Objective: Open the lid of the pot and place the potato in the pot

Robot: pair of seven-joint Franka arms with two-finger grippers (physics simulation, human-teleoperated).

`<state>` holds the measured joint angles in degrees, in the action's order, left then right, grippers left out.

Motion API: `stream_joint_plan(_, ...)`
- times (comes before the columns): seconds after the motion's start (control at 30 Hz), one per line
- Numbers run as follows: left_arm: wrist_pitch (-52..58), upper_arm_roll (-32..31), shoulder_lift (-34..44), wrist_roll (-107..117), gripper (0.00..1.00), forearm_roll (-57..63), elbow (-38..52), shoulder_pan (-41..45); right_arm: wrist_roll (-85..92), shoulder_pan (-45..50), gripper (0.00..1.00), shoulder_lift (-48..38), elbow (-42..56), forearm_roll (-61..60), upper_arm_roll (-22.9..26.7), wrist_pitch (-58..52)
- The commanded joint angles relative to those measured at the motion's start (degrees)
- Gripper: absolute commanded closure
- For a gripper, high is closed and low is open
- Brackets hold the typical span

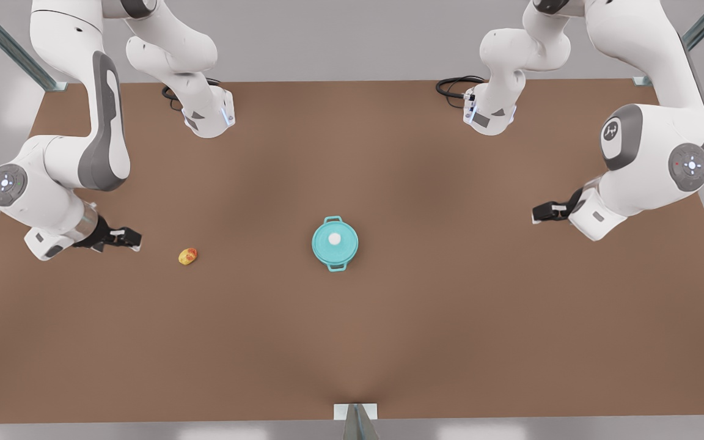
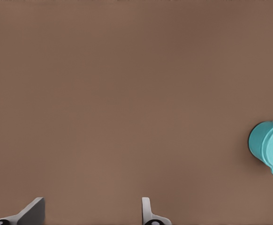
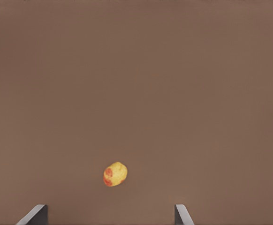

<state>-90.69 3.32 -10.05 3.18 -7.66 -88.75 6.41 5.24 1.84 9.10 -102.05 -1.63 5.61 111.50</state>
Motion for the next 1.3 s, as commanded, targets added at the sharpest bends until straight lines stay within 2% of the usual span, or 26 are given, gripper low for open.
stream_joint_plan(0.0,-2.56,-0.24,0.03,0.07,0.0,0.19,0.07,0.18,2.5,0.01,0.0,-0.05,0.01,0.4,0.02,2.94)
stream_joint_plan(0.07,-2.56,-0.5,0.03,-0.02,0.0,0.19,-0.02,0.71,-0.47,0.1,0.0,-0.05,0.01,0.4,-0.07,2.94)
stream_joint_plan(0.13,-2.47,-3.31,0.03,1.12,0.0,0.27,-0.46,1.32,-14.62,2.29,0.0,-0.14,-0.95,0.4,-0.25,3.37)
stream_joint_plan(0.17,-2.47,-7.87,0.03,9.63,0.0,0.1,-0.37,1.32,-17.54,2.47,0.0,-0.58,-2.45,0.31,-0.25,4.69)
stream_joint_plan(0.2,-2.56,-16.4,-1.72,20.01,0.0,2.55,-0.55,2.9,-19.12,2.47,0.0,-1.19,-4.29,0.04,-0.16,6.01)
stream_joint_plan(0.23,-3.35,-19.13,-4.36,29.06,0.0,8.52,0.06,9.74,-20.88,2.47,0.0,-2.42,-7.01,0.05,-0.16,8.73)
stream_joint_plan(0.27,-7.04,-19.14,-8.4,37.94,0.0,10.56,3.23,15.99,-21.67,2.47,0.0,-3.13,-8.95,0.04,-0.16,10.41)
stream_joint_plan(0.33,-13.45,-19.14,-12.53,46.19,0.0,10.99,5.34,21.26,-21.77,2.12,0.0,-5.24,-15.54,0.39,-0.16,16.2)
stream_joint_plan(0.37,-15.04,-19.14,-15.08,51.39,0.0,15.56,5.6,24.43,-20.7,2.03,0.0,-5.32,-17.12,1.18,-0.16,16.21)
stream_joint_plan(0.47,-22.07,-19.22,-18.51,63.52,0.0,16.09,5.6,25.67,-20.79,2.03,0.0,-5.76,-21.61,1.54,0.1,17.7)
stream_joint_plan(0.5,-24.09,-19.22,-21.58,65.98,0.0,16.53,8.14,26.11,-21.23,2.03,0.0,-5.5,-22.92,1.36,0.19,19.72)
stream_joint_plan(0.53,-24.01,-19.14,-27.91,68.45,0.0,18.81,15.53,27.43,-21.85,2.03,0.0,-5.33,-23.72,1.36,0.19,20.77)
stream_joint_plan(0.6,-26.99,-18.96,-29.59,69.15,0.0,19.43,16.76,27.87,-23.95,2.03,0.0,-3.4,-24.42,1.36,0.19,23.67)
stream_joint_plan(0.67,-33.59,-17.38,-34.6,69.15,0.0,23.82,18.61,28.04,-25.71,2.21,0.0,-0.84,-24.42,1.1,0.1,26.57)
stream_joint_plan(0.77,-33.76,-17.38,-37.94,70.91,0.0,25.14,22.04,30.24,-28.96,2.56,0.0,2.41,-23.81,1.01,-0.07,29.65)
stream_joint_plan(1.07,-33.06,-17.47,-38.29,74.07,0.0,31.91,16.15,33.05,-30.46,4.14,0.0,8.56,-25.48,-1.45,-0.16,39.76)
stream_joint_plan(1.27,-33.5,-17.47,-38.82,73.99,0.0,33.32,14.4,32.96,-29.93,4.23,0.0,11.02,-26.0,-1.27,-0.34,40.9)
